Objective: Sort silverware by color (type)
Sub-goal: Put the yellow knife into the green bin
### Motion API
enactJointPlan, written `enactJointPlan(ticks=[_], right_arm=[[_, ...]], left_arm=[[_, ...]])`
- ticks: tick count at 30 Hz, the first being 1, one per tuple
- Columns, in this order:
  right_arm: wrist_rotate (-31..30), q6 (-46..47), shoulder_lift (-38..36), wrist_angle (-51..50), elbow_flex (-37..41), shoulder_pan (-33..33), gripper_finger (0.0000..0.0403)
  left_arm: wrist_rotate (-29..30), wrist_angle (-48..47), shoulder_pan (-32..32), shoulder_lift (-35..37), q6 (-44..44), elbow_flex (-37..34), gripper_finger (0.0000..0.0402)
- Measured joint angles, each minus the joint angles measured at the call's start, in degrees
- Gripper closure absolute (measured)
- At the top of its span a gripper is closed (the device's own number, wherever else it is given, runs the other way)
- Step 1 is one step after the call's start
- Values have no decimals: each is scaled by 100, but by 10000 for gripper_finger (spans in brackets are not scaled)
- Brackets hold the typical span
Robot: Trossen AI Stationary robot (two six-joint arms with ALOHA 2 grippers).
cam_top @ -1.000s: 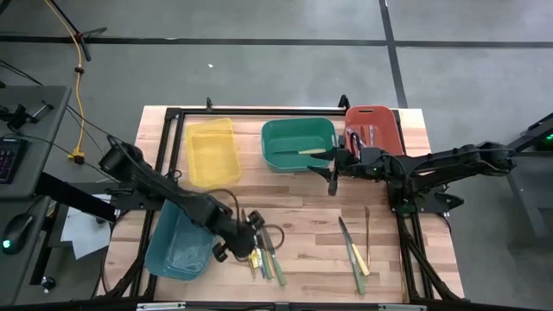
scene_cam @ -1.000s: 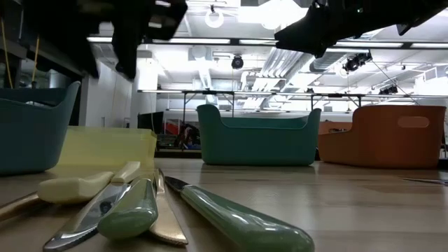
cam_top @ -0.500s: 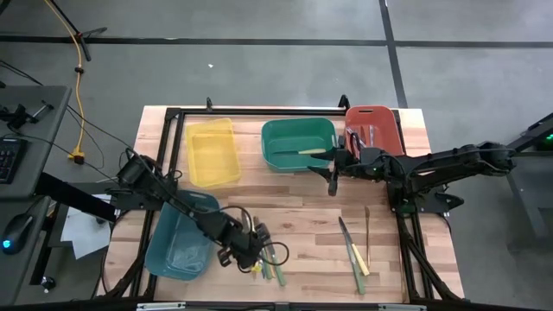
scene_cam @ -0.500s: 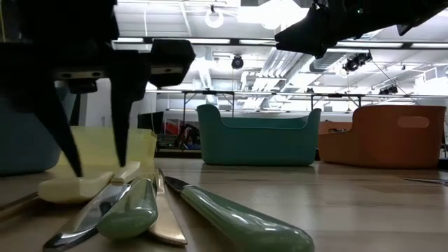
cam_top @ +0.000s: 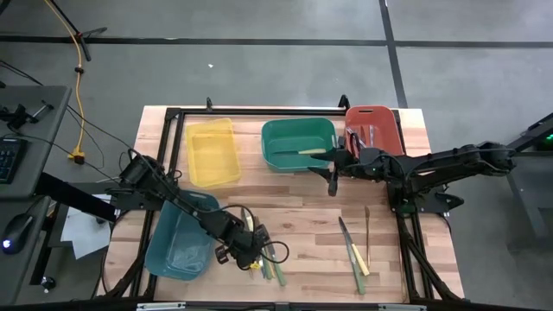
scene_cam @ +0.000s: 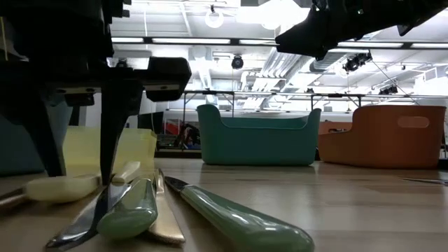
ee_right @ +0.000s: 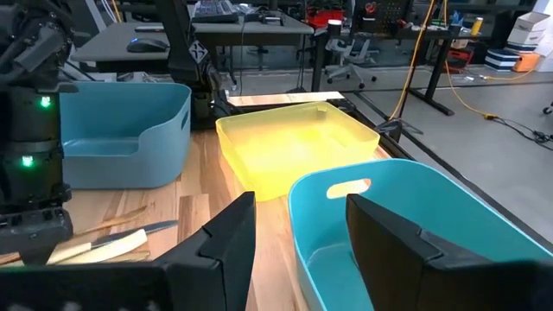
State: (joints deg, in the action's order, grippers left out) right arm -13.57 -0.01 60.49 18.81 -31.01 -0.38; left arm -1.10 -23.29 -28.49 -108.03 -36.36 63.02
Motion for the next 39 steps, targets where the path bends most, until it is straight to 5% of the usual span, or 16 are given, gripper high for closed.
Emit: enactJointPlan(ticks=[9,17,23,32,39], right_arm=[[0,0,0,-23,-4,0,237],[0,0,0,-20,-4,2,237],[-2,1,0,-20,-4,0,237],[0,0,0,-15,-4,2,237],[-2,42,0,30,-4,1,237]], left_arm=[[-27,-7,36,-44,122,-35,290],[-14,-33,39,-59,397,-41,365],[31,-150,123,111,941,-67,368],[331,-619,347,1077,1517,-72,368],[1524,-428,683,2461,1379,-7,368]])
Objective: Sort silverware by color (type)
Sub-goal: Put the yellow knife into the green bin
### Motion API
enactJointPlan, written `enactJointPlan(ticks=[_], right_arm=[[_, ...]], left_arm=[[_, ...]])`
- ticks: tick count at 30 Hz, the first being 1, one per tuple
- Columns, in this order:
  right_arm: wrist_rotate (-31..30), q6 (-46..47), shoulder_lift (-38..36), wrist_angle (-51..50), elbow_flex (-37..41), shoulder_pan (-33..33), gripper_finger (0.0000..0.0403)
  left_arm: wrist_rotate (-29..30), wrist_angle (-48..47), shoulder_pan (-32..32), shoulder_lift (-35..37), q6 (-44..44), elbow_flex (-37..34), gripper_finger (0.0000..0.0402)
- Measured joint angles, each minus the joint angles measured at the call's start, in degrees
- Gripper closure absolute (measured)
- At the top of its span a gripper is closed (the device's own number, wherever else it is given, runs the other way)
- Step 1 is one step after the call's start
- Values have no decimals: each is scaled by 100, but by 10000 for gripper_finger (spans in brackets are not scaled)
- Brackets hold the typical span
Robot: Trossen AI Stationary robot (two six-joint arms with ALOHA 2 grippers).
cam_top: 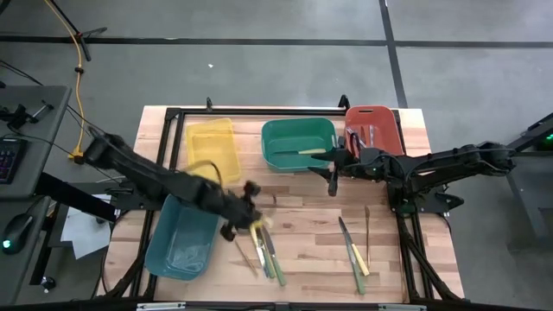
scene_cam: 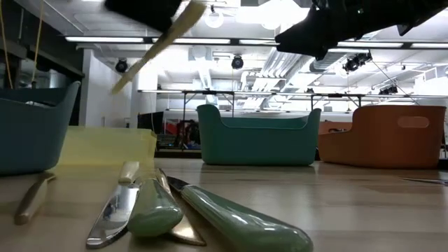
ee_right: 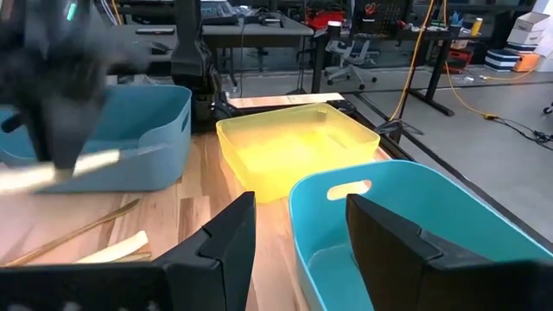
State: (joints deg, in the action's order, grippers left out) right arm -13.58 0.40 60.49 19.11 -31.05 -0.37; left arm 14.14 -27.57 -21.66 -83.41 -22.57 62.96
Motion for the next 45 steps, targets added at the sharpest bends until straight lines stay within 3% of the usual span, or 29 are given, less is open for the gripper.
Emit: enactJointPlan(ticks=[3,8,14,18,33,39,45], right_arm=[[2,111,0,91,0,-1,237],[2,112,0,160,0,0,237],[2,111,0,173,0,1,237],[2,83,-1,171,0,0,237],[2,-263,-17,198,2,1,237],[-361,-652,-150,695,4,-1,237],[-592,-689,-492,837,4,-1,237]], left_arm=[[-56,914,397,622,76,-257,368],[-902,3492,1340,1191,278,-1385,368],[-1235,6618,2349,1000,1005,-2600,368],[-1519,7404,2713,787,1308,-2681,368],[-1428,7354,2897,601,1141,-2370,368],[-1538,6188,3436,436,651,-1274,369],[-1557,3985,3850,-586,504,5,369]])
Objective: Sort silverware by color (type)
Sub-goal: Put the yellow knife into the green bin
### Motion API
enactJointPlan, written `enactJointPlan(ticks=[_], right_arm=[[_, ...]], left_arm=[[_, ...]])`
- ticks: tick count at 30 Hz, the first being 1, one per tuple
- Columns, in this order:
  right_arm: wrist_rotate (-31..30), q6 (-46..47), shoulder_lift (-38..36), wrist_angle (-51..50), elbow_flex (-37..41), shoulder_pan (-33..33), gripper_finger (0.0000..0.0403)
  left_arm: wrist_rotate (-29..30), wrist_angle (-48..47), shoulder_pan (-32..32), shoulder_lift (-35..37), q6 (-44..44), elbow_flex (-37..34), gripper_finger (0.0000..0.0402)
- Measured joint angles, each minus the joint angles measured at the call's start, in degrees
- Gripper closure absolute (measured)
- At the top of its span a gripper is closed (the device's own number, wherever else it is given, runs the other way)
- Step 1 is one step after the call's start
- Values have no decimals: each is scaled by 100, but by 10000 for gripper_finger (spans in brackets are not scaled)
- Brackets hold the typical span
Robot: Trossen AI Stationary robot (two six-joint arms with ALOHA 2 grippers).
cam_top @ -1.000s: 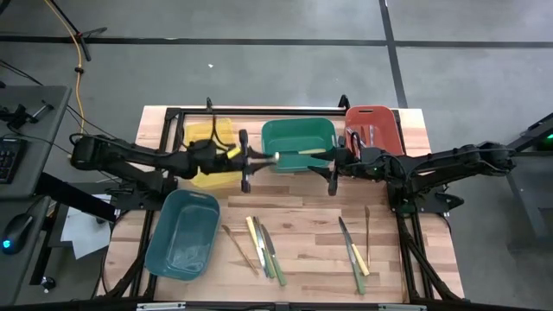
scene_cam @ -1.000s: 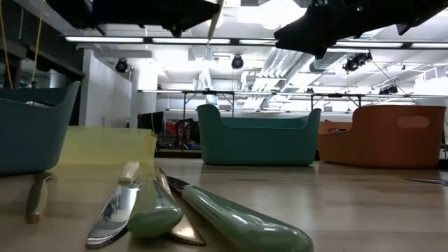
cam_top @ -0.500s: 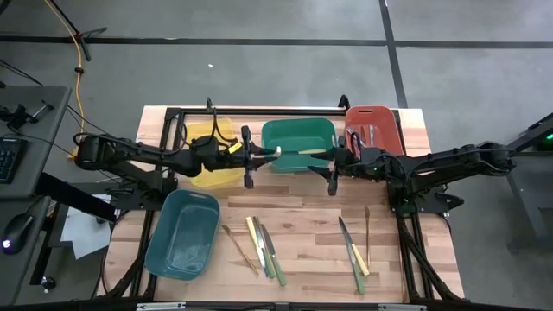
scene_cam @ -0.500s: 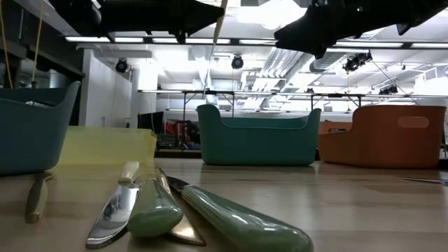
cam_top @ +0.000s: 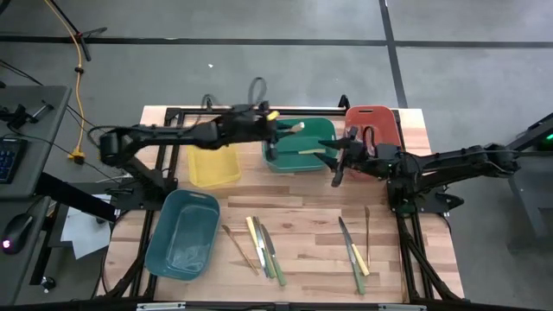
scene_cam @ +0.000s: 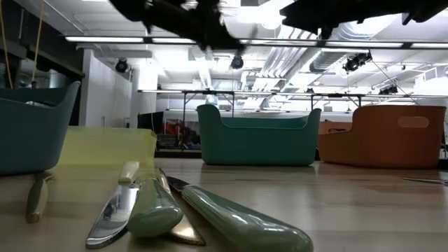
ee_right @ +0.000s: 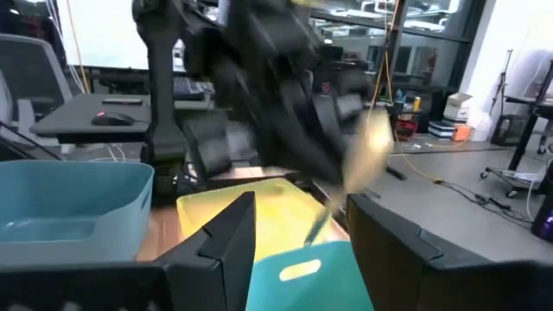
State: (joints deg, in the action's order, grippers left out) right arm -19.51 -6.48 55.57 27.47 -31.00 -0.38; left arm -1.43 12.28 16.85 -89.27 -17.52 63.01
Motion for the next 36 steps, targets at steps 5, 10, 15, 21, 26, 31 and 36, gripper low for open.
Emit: enactJointPlan(ticks=[5,10,15,21,26,31,36], right_arm=[[4,-18,-138,-31,0,-76,237],[6,-152,-164,-105,0,-175,237],[9,-175,-164,-110,0,-197,237],[11,-175,-166,-111,0,-197,237],[13,-163,-166,-108,0,-197,237],[14,-155,-166,-114,0,-197,237],[15,-155,-166,-143,0,-197,237]], left_arm=[[-62,-532,28,-1155,-280,929,369],[-146,-965,39,-2088,-475,1772,369],[-90,-1736,54,-2754,-716,2379,369],[61,-2187,50,-3173,-1059,2604,369],[63,-2335,50,-3188,-1237,2607,369],[63,-2282,41,-3189,-1262,2605,339],[62,-2306,24,-3189,-1257,2605,294]])
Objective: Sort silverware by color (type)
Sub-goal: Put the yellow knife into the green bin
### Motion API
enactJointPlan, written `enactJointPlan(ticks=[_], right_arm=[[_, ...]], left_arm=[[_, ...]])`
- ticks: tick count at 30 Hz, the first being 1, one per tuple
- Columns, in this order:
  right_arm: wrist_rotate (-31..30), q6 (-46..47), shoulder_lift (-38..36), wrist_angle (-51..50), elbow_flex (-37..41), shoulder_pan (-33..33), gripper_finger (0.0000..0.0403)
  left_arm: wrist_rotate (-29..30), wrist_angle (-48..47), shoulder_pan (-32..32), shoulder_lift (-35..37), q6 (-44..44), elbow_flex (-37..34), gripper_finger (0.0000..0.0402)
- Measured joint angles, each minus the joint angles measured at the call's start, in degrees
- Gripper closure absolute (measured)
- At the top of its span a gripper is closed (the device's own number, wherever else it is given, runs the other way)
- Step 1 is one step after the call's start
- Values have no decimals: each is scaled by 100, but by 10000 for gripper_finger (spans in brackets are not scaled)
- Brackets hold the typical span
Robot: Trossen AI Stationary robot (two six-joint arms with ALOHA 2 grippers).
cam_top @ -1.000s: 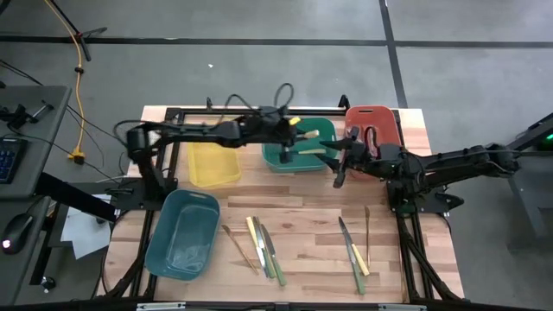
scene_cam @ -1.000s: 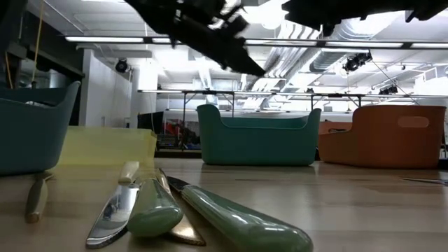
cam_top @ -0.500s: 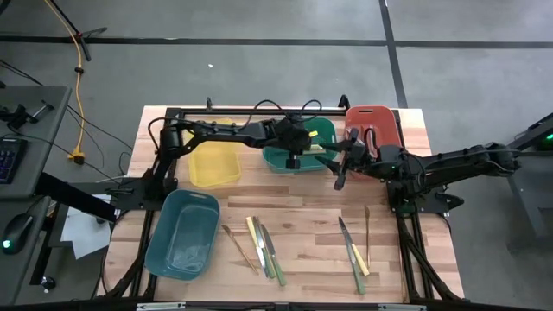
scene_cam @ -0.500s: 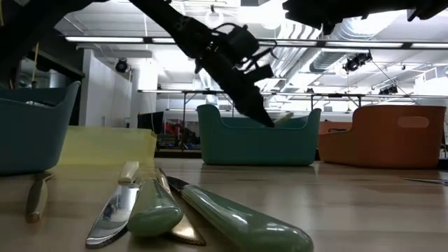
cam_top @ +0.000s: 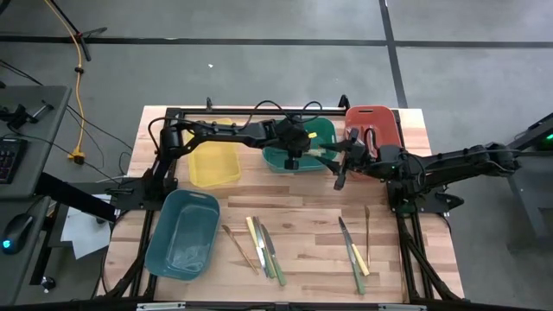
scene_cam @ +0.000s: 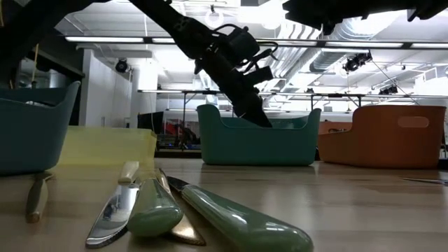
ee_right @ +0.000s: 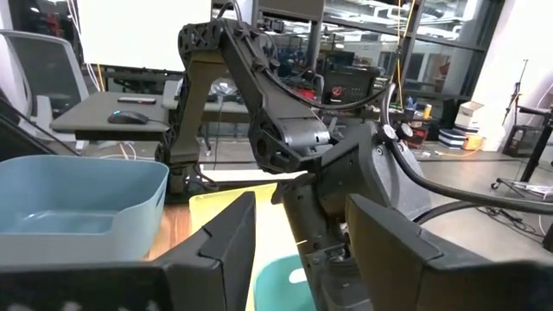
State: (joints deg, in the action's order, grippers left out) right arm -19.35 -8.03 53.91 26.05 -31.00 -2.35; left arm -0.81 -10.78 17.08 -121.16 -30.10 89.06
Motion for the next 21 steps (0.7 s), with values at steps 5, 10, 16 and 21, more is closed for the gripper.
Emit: enactJointPlan(ticks=[5,10,16,21], right_arm=[[0,0,0,-10,0,0,237],[0,-80,0,-9,0,0,237],[0,-114,0,-10,0,0,237],[0,-127,0,-5,0,0,237]], left_arm=[[28,-3,0,2,89,0,277],[934,-377,1,350,-197,-10,275],[552,-1200,162,1477,428,-54,274],[-1134,-799,332,2788,1377,-750,281]])
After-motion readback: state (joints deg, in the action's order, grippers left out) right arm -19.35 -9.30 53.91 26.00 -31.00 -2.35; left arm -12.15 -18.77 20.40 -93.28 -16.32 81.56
